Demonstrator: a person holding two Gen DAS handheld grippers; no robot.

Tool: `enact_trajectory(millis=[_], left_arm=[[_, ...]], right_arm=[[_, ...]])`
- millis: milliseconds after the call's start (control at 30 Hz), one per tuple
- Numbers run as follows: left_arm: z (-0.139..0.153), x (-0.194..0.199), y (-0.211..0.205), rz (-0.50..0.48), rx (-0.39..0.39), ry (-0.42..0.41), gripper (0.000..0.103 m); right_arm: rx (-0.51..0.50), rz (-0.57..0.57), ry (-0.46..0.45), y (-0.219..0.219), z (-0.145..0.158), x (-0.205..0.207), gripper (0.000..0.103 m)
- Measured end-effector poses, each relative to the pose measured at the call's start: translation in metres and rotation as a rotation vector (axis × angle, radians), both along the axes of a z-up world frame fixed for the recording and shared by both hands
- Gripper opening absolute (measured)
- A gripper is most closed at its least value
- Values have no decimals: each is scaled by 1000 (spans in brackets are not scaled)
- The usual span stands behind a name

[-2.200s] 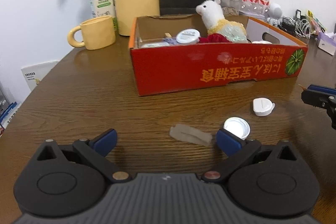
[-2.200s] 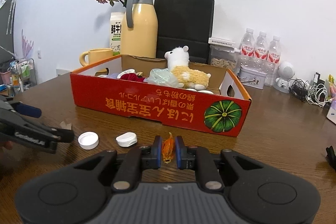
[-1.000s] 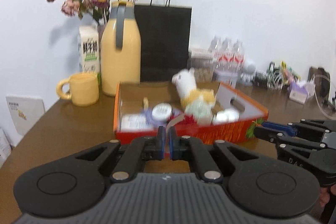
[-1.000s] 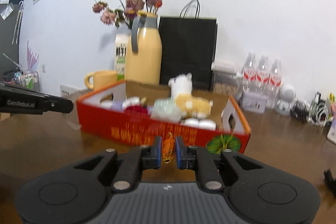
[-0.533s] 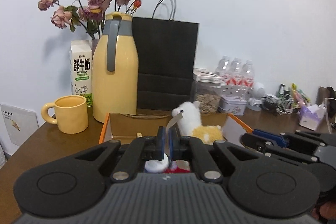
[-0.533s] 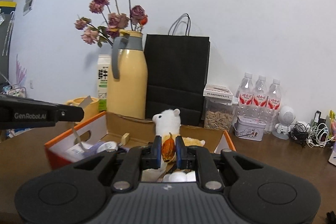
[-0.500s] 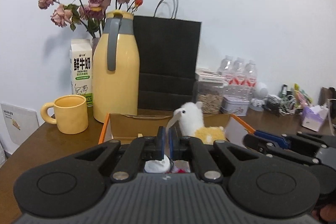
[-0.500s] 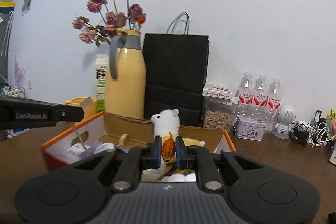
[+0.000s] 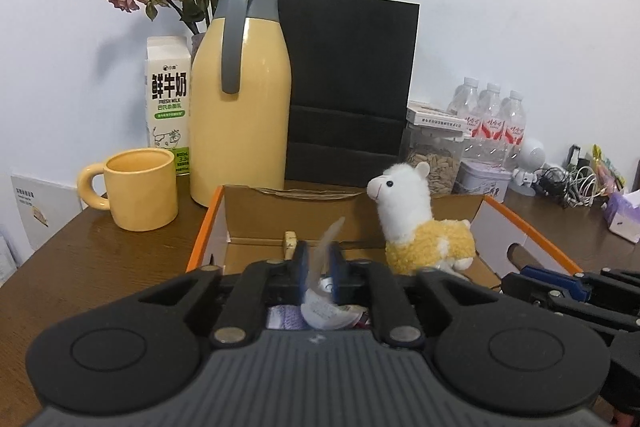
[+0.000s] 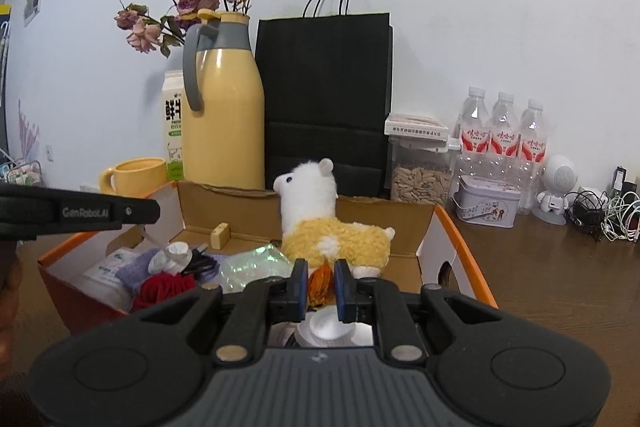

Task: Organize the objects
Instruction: 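Carry the beige strip into the box with the left gripper while the right gripper carries the tassel, then open the left gripper over the box while the right gripper releases the tassel inside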

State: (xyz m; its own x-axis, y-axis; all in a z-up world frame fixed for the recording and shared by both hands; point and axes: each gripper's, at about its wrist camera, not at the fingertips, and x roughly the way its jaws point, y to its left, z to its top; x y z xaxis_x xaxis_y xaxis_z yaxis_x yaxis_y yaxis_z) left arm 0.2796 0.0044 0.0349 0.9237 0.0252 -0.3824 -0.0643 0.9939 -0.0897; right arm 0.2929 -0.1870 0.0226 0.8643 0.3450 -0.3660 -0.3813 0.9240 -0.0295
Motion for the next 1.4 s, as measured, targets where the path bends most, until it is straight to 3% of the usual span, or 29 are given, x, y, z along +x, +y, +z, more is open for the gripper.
enact_trajectory(millis=[67,100,133,167,200,700,1400], left_arm=[[0,-5,-1,15,3,-26,94],[0,-7,-1,27,6,-44,103],[1,-10,-1,40,11,-68,103],[2,-12,-1,42,12,-75,103],[3,-12,-2,40,9,-75,103],[0,-18,0,55,5,-73,103],[-13,-67,1,40,35,-72,103]], right_arm=[[1,-4,0,-1,0,-2,32],[3,-10,-6,-2,0,-3,58],[6,-17,-15,-2,0,-4,89],[9,-26,-29,-2,0,-6,101],[11,-33,-44,-3,0,-7,103],[2,-41,-76,-2,4,-16,103],[-35,-7,-79,-19,-4,-64,103]])
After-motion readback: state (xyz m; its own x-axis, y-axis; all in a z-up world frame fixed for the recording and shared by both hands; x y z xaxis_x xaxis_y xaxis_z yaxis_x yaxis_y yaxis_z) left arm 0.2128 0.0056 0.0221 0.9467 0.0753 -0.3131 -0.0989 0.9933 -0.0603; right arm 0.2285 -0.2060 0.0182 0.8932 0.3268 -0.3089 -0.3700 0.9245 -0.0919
